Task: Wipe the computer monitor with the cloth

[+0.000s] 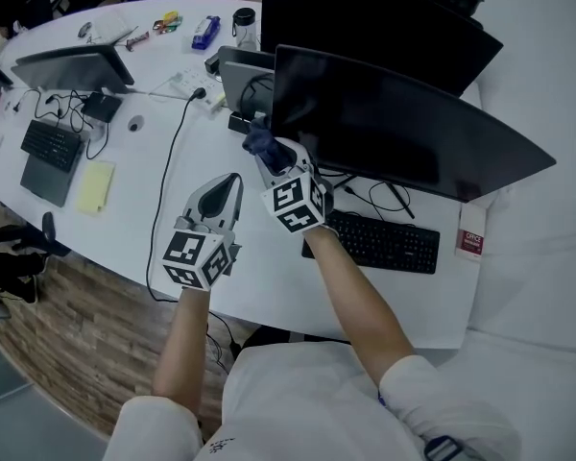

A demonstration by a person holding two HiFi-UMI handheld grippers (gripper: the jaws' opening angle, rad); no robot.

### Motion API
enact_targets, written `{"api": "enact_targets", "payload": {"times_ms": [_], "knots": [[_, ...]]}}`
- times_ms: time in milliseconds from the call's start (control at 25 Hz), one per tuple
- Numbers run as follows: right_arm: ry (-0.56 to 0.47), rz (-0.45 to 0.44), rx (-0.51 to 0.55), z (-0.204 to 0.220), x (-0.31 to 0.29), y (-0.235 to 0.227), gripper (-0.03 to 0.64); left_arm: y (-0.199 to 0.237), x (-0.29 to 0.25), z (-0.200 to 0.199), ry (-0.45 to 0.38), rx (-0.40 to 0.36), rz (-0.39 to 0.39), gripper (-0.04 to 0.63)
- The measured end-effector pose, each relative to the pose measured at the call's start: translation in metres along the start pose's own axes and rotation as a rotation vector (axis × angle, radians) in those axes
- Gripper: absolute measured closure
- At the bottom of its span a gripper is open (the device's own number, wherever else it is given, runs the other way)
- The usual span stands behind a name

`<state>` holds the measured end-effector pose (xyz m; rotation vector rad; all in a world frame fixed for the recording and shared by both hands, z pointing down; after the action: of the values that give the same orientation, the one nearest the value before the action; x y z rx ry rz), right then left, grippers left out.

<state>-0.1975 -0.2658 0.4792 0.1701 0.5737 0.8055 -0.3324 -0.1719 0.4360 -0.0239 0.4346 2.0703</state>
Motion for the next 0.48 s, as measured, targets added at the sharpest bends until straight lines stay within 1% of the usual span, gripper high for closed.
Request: {"api": "enact_targets", "payload": {"times_ms": [360, 480], "knots": [[0.054, -0.027, -0.034, 0.032, -0.014, 0.013, 0.462, 0.001, -0.012, 0.017, 0.036, -0.001, -0.007, 0.589], [0.076, -0.035, -0.051, 0.043, -0.018, 0.017, 0.462, 0.002, -0.017, 0.022, 0.046, 0.014, -0.009, 0.589]]}}
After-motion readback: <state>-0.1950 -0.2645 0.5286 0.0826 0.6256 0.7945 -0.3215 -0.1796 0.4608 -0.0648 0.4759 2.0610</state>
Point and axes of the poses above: the fingertips, and each gripper's own axes: x backward along the fingers, y to its left, z out of its underside, the point moved 9 cm from there along x, backward along the fingers, and after that the axes turned 4 degrees about x, right-handed, at the moved point
